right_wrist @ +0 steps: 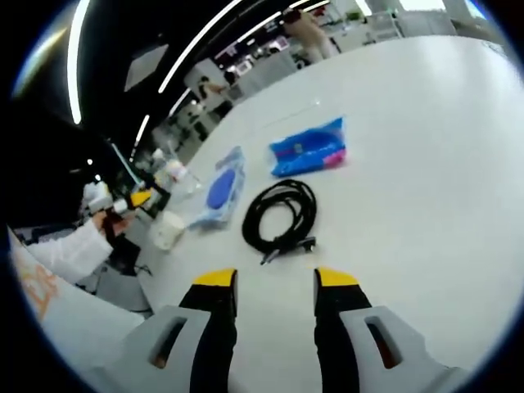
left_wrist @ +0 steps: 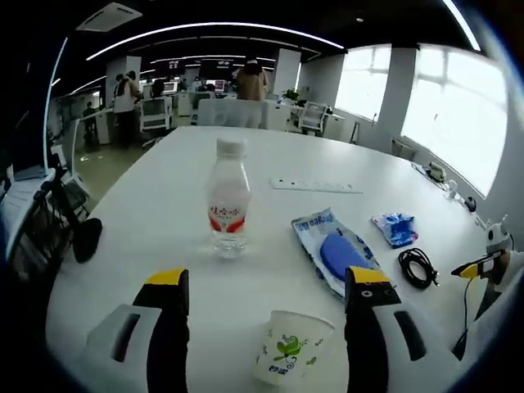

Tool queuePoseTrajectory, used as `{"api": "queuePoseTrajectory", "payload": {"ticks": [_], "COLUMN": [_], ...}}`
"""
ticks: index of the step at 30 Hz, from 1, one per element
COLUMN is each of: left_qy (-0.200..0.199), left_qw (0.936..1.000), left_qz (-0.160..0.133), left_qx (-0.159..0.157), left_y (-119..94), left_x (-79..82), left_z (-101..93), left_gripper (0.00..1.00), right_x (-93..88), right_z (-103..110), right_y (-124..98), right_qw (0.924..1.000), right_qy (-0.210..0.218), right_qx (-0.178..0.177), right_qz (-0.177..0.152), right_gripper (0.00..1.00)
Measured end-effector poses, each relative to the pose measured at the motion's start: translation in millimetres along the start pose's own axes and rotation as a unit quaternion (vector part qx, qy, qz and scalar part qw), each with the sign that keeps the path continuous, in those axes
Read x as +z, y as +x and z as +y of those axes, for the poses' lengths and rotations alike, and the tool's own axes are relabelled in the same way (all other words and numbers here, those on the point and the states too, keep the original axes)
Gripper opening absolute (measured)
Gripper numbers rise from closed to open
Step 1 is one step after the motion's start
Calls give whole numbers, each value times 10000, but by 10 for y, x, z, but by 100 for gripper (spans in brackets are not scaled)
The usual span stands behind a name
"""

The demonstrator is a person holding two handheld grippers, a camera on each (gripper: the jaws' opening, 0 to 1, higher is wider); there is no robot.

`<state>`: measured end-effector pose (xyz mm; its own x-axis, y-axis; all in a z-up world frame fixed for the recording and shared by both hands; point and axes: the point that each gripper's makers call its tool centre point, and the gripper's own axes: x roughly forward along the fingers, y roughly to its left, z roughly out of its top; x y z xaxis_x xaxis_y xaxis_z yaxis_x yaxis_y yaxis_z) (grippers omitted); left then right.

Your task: Arrange the tabletop items into an orderly group along one side of the table until the central work area is clear of visible clutter.

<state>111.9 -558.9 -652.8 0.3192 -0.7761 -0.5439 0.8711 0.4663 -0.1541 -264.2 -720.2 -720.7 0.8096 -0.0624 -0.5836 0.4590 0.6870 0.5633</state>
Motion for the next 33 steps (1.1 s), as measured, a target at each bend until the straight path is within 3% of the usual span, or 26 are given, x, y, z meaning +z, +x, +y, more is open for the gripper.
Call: {"api": "queuePoseTrajectory", "payload": {"ticks": [3, 6, 9, 15, 26, 30, 33], "left_qy": [246, 726, 1124, 2014, 1875, 1579, 1585], "left_qw": [9996, 9962, 9900, 9693, 9709, 9721, 9706], "left_qz": [113, 427, 755, 1338, 1422, 1639, 1725], "left_qx": [-70, -213, -388, -453, -446, -566, -561], "left_y": [-9, -21, -36, -84, -79, -85, -83], "left_x": [-43, -180, -349, -650, -678, -813, -899], "left_z": [-51, -115, -175, -201, -188, -249, -266], "left_gripper": [79, 79, 79, 72, 65, 52, 42], "right_x": [16, 31, 34, 16, 11, -1, 0], "right_z": [16, 31, 25, 17, 7, 5, 7], "right_y": [3, 7, 6, 12, 0, -4, -2], "right_qw": [10000, 10000, 10000, 10000, 9999, 9999, 9999], "right_qy": [11, 2, 10, 35, 104, 137, 152], "right_qx": [18, 31, 21, 12, 10, 3, 9], "right_qz": [-26, -48, -59, -41, -74, -78, -80], "right_gripper": [35, 35, 35, 35, 35, 34, 34]}}
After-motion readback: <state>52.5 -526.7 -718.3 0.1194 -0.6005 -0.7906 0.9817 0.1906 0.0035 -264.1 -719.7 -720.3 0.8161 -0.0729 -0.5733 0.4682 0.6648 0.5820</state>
